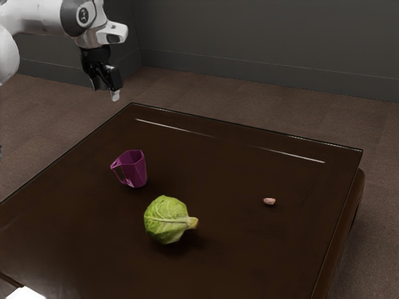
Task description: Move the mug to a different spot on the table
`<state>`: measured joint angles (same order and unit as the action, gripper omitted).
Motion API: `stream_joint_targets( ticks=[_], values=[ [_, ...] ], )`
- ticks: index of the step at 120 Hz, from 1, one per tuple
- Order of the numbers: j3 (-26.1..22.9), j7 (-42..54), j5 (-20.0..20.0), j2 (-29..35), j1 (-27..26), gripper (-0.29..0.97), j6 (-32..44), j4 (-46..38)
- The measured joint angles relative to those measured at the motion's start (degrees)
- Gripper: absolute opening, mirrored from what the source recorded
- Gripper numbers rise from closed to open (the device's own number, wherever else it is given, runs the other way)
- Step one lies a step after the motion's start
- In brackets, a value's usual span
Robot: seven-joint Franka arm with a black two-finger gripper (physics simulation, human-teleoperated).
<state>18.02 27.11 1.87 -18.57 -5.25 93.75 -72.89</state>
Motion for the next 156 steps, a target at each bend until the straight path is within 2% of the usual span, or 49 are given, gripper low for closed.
stream_joint_targets(
  ticks=[10,20,37,49,89,116,156],
  values=[
    [0.97,5.55,0.20,-1.16,0.63,0.66,3.23,-4.65],
    [1.95,11.20,0.50,0.38,1.12,0.66,8.19,-12.22],
    [3.11,21.52,4.62,1.20,1.57,0.66,17.71,-22.00],
    [3.23,28.02,7.40,-0.11,1.56,0.66,23.58,-25.70],
    [3.25,44.55,14.42,-5.94,2.43,0.66,33.72,-29.33],
    [3.25,51.74,16.84,-8.89,2.42,0.66,36.54,-29.72],
    [3.19,59.64,22.55,-11.33,2.26,0.66,39.01,-29.70]
  ],
)
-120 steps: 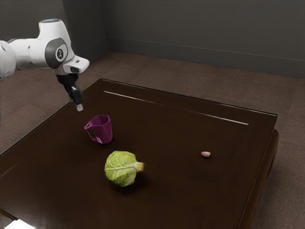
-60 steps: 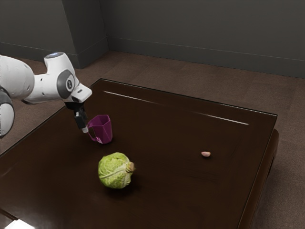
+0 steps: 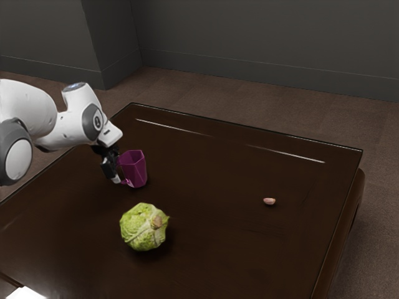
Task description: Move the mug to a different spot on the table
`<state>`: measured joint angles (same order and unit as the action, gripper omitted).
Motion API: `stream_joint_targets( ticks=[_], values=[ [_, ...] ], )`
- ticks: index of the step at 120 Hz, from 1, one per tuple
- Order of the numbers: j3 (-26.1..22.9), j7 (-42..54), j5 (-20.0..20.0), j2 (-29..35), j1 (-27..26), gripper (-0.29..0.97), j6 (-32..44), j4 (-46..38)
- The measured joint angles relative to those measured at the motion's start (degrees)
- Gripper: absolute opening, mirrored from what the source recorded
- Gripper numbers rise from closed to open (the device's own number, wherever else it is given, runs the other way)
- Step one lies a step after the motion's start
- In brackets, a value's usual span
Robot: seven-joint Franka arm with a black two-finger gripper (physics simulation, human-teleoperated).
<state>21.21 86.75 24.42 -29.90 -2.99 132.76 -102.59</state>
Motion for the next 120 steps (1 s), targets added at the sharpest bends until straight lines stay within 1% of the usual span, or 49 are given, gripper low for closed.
stream_joint_targets(
  ticks=[12,31,49,56,64,66,77,94,112,116,120],
  values=[
    [0.00,1.66,1.13,-0.52,0.00,0.64,0.29,0.00],
    [-0.02,3.79,2.10,-0.61,-0.25,0.45,0.60,0.00],
    [0.01,5.35,3.48,-0.61,-0.27,0.33,1.04,-0.04],
    [0.02,5.86,3.92,-0.61,-0.27,0.31,1.21,-0.07],
    [0.03,6.37,4.30,-0.61,-0.28,0.24,1.33,-0.08],
    [0.03,6.49,4.41,-0.61,-0.28,0.20,1.35,-0.08],
    [0.05,7.09,5.16,-0.60,-0.21,0.12,1.62,-0.20],
    [0.01,7.85,6.87,-0.05,-0.43,0.06,2.02,-0.27],
    [-0.03,8.55,8.79,2.10,-1.02,0.02,2.77,-0.25],
    [-0.03,8.88,9.91,2.54,-1.28,0.01,2.98,-0.57],
    [-0.03,9.56,12.35,3.05,-1.56,0.00,3.37,-1.80]
  ],
)
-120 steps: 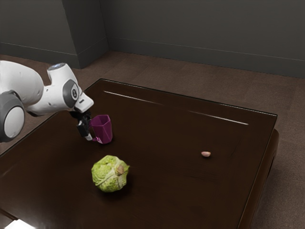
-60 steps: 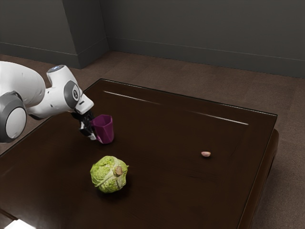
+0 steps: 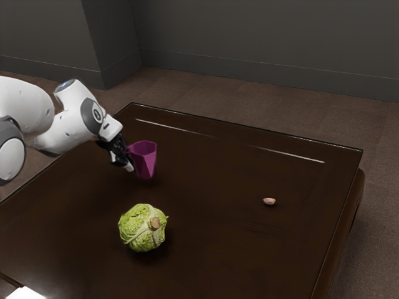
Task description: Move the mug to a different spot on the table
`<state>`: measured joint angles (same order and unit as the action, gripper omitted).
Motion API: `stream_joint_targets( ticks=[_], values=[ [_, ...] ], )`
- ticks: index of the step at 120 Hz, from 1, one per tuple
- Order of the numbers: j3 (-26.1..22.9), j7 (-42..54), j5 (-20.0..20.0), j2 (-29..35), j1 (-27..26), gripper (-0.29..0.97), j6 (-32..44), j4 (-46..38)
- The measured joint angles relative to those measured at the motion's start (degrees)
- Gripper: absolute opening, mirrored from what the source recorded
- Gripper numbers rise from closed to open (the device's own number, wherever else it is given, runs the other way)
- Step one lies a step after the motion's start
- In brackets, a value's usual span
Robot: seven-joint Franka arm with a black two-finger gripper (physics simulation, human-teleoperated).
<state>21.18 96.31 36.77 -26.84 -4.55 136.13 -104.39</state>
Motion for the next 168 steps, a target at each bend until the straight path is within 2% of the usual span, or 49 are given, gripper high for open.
stream_joint_targets(
  ticks=[6,23,30,40,51,88,101,115,141,160,168],
  values=[
    [0.02,1.31,3.85,0.72,-0.46,0.00,0.83,-1.54],
    [0.01,7.75,18.73,1.63,-2.03,-0.01,3.03,-5.18],
    [0.00,10.91,23.60,1.82,-3.22,-0.02,4.04,-6.60],
    [0.06,15.02,27.82,3.22,-4.66,-0.02,6.01,-10.47],
    [0.05,19.00,30.08,4.17,-5.24,-0.02,7.77,-13.66],
    [0.04,28.60,31.56,4.52,-6.77,-0.04,10.83,-16.59],
    [0.05,29.52,27.38,4.39,-6.80,-0.04,11.22,-16.47],
    [0.02,30.36,25.14,3.82,-6.62,-0.05,11.53,-16.32],
    [0.07,30.77,22.17,3.62,-6.39,0.37,11.16,-16.30],
    [0.08,30.90,21.54,4.57,-6.09,0.52,10.98,-16.58],
    [0.30,30.94,21.19,6.94,-5.91,0.56,10.94,-18.66]
  ],
)
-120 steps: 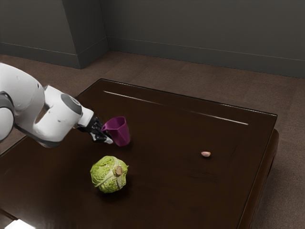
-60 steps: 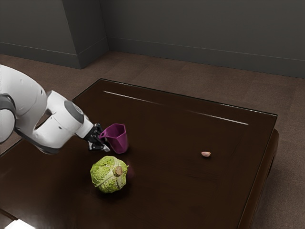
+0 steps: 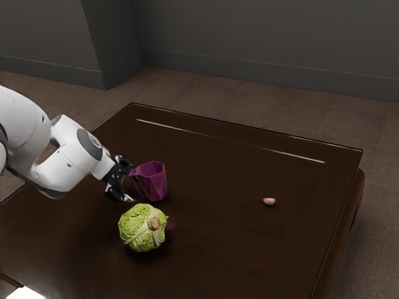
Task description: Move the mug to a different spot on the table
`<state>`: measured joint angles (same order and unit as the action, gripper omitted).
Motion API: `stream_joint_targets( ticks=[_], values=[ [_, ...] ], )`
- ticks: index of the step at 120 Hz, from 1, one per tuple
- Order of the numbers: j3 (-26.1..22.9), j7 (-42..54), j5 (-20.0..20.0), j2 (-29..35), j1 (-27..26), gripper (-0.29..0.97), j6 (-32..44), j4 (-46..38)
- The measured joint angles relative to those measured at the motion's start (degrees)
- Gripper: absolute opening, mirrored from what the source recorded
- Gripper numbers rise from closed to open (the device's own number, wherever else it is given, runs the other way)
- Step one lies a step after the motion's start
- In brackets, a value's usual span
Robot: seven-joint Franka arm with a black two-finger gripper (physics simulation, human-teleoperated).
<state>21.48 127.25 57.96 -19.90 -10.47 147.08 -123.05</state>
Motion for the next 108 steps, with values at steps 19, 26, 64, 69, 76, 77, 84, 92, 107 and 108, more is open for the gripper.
stream_joint_targets(
  ticks=[19,26,64,69,76,77,84,92,107,108],
  values=[
    [2.14,0.09,-2.13,5.91,1.25,0.61,-0.01,-4.37],
    [2.71,-0.44,-4.74,9.24,1.40,0.63,0.00,-4.56],
    [-6.44,-35.94,-45.24,7.67,5.89,0.65,-26.45,34.66],
    [-7.76,-41.49,-46.89,6.09,7.34,0.66,-31.36,37.22],
    [-8.41,-48.30,-48.29,5.20,8.42,0.66,-36.79,38.82],
    [-8.45,-49.23,-48.44,5.14,8.47,0.66,-37.45,39.05],
    [-8.64,-55.36,-49.27,4.90,8.65,0.66,-41.39,39.95],
    [-8.71,-61.68,-49.91,4.87,8.61,0.66,-44.71,40.31],
    [-8.80,-71.81,-50.48,4.86,8.41,0.66,-48.64,40.70],
    [-8.80,-72.41,-50.50,4.86,8.40,0.66,-48.83,40.71]
  ],
)
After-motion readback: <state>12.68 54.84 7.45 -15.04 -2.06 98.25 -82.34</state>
